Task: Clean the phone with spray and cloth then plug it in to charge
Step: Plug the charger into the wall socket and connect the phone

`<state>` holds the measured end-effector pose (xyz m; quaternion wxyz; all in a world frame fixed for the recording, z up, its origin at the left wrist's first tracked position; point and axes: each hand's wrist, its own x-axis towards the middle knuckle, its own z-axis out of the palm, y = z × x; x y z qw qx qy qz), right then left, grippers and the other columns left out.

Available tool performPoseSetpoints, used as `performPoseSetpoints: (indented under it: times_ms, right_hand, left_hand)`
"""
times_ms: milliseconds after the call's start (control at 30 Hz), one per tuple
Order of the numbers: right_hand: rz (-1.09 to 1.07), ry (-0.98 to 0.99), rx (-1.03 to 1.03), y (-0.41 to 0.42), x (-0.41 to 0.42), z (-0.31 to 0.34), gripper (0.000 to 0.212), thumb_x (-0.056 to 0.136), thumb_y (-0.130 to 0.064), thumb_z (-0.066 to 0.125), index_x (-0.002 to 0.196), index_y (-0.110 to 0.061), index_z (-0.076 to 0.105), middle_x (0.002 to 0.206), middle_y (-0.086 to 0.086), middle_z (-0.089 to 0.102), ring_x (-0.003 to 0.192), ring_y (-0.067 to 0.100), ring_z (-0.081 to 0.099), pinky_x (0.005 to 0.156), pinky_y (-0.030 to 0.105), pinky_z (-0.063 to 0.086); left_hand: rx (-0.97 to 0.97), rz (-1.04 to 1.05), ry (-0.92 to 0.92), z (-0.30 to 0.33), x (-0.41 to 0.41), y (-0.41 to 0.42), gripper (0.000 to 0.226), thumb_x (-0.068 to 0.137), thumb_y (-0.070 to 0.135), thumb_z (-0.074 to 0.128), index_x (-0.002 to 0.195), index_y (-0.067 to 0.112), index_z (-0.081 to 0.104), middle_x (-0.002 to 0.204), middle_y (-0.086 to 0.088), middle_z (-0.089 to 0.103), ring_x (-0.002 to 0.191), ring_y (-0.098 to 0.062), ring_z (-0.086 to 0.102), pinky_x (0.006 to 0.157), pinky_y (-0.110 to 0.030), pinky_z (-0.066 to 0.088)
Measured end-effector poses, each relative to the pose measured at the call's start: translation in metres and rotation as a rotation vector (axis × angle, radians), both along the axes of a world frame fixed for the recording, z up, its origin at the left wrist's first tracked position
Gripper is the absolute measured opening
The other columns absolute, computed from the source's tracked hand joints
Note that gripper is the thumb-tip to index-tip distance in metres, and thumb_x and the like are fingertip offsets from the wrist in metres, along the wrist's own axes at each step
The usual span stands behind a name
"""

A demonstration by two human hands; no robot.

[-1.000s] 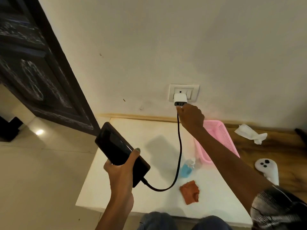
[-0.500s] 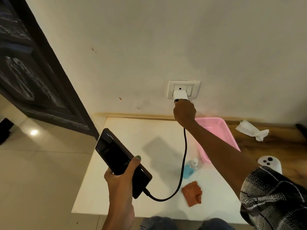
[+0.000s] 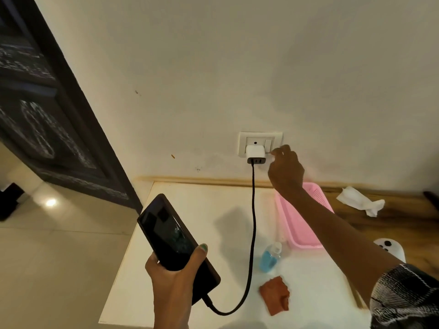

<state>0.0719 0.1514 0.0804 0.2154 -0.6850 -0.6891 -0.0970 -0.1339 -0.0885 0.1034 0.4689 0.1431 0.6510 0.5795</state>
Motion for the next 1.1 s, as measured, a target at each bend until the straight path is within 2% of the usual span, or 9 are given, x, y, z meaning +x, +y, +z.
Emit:
performPoseSetpoints:
  times_ms: [100,233,400,533,667,733,800,867,1100]
  right_hand:
    - [0.117,-0.388,-0.088,-0.001,0.016,-0.014,0.068,0.081,-0.002,0.049,0.143,-0.007,0.021,0.155,0.009,0.015,0.101,0.03,0.047,0.067,0.036,0.041]
    - [0.139,-0.535,-0.173,-0.001,0.021,-0.029,0.083,0.084,-0.007,0.046,0.146,-0.007,-0.008,0.157,0.006,-0.013,0.116,0.028,0.041,0.082,0.037,0.044]
    - [0.075,-0.517,-0.367,0.006,0.009,-0.024,0.098,0.078,-0.006,0.055,0.145,-0.013,-0.016,0.153,0.001,-0.027,0.091,0.022,0.051,0.076,0.033,0.047]
    - [0.022,-0.478,-0.468,0.01,0.001,-0.024,0.101,0.079,-0.007,0.054,0.144,-0.015,-0.023,0.152,-0.005,-0.03,0.089,0.024,0.057,0.082,0.039,0.049]
    - [0.016,-0.432,-0.509,0.007,-0.001,-0.021,0.102,0.079,-0.009,0.055,0.143,-0.016,-0.025,0.155,-0.007,-0.02,0.09,0.024,0.058,0.084,0.04,0.049]
    - [0.035,-0.411,-0.489,0.002,0.001,-0.015,0.095,0.081,-0.011,0.054,0.146,-0.015,-0.015,0.156,-0.004,-0.006,0.094,0.023,0.055,0.083,0.039,0.048]
    - [0.074,-0.391,-0.47,-0.006,0.004,-0.005,0.064,0.084,-0.016,0.05,0.143,-0.016,0.024,0.155,0.0,0.011,0.102,0.023,0.051,0.084,0.038,0.045]
    - [0.039,-0.25,-0.471,-0.021,0.006,0.009,0.032,0.086,-0.021,0.046,0.115,-0.013,0.056,0.14,0.005,0.039,0.107,0.024,0.049,0.088,0.04,0.039]
    - [0.136,0.657,-0.306,-0.123,0.004,0.045,0.019,0.09,-0.015,0.051,0.092,-0.011,0.07,0.098,0.002,0.07,0.089,0.018,0.061,0.08,0.028,0.047]
  left_hand:
    - [0.008,0.014,0.011,0.004,0.004,-0.001,0.072,0.064,0.014,0.083,0.116,0.019,0.035,0.092,0.0,0.054,0.081,-0.018,0.057,0.065,-0.033,0.046]
    - [0.021,0.008,0.02,0.004,0.01,0.001,0.071,0.064,0.011,0.083,0.113,0.021,0.032,0.088,0.004,0.051,0.076,-0.012,0.053,0.068,-0.032,0.043]
    - [0.009,-0.01,0.022,0.002,0.011,0.002,0.072,0.065,0.009,0.082,0.118,0.018,0.034,0.088,0.003,0.051,0.075,-0.012,0.052,0.071,-0.034,0.042]
    - [0.0,-0.04,0.048,0.002,0.014,0.002,0.078,0.063,0.007,0.083,0.127,0.011,0.037,0.089,0.002,0.053,0.076,-0.013,0.054,0.065,-0.03,0.042]
    - [0.011,-0.072,0.064,0.008,0.018,-0.001,0.079,0.062,0.007,0.084,0.124,0.013,0.036,0.091,0.002,0.052,0.078,-0.014,0.054,0.078,-0.038,0.043]
    - [0.029,-0.079,0.061,0.014,0.021,-0.005,0.076,0.062,0.008,0.084,0.12,0.017,0.035,0.092,0.002,0.052,0.079,-0.015,0.054,0.078,-0.037,0.044]
    - [0.057,-0.091,0.065,0.019,0.025,-0.007,0.075,0.063,0.01,0.084,0.117,0.02,0.033,0.093,0.002,0.053,0.081,-0.014,0.055,0.072,-0.033,0.045]
    - [0.08,-0.119,0.082,0.023,0.03,-0.009,0.075,0.063,0.014,0.084,0.117,0.023,0.032,0.096,0.002,0.052,0.083,-0.014,0.055,0.069,-0.031,0.046]
    - [0.132,-0.195,0.215,0.034,0.042,-0.014,0.079,0.063,0.02,0.084,0.117,0.031,0.029,0.098,0.01,0.051,0.083,-0.012,0.057,0.052,-0.011,0.044]
